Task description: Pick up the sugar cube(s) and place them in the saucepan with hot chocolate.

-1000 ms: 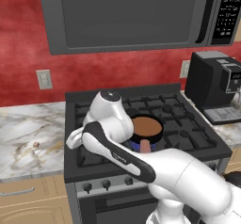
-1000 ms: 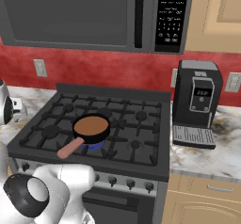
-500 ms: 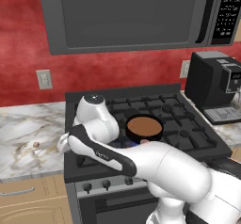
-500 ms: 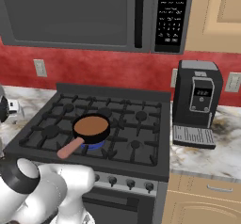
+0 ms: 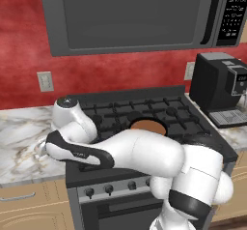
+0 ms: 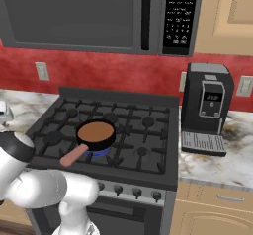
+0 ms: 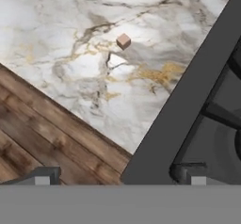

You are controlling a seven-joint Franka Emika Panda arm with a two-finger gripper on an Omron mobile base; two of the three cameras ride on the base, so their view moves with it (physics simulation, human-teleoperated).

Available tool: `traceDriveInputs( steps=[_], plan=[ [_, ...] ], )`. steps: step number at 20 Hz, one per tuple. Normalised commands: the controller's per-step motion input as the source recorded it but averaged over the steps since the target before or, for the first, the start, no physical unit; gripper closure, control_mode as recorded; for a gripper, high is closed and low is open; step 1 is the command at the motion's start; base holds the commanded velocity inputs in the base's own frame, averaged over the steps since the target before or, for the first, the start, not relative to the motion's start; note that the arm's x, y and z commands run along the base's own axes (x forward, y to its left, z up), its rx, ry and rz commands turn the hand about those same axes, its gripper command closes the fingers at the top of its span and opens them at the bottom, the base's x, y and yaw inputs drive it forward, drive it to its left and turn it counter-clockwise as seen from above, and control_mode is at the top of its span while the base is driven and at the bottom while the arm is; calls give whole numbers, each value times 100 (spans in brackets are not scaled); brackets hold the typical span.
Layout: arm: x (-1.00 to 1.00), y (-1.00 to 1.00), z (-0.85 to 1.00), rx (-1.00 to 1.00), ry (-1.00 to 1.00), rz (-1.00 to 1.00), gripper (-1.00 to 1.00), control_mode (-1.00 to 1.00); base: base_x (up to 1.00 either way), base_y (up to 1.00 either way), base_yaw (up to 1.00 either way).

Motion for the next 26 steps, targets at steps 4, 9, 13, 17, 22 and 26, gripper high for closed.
traceDriveInputs(
  steps=[4, 9, 13, 17, 22, 26],
  plan=[
    [48, 65, -6, -1, 0, 0, -100, -100, 0, 0, 0],
    [40, 10, -23, 0, 0, -4, -100, -100, 0, 0, 0],
    [28, -18, -32, 0, 0, -10, -100, -100, 0, 0, 0],
    [13, -18, -24, 1, 0, -14, -100, -100, 0, 0, 0],
    [0, -3, -29, 11, -11, -16, -100, -100, 0, 0, 0],
    [0, 0, -25, 19, -29, -17, -100, -100, 0, 0, 0]
  ],
)
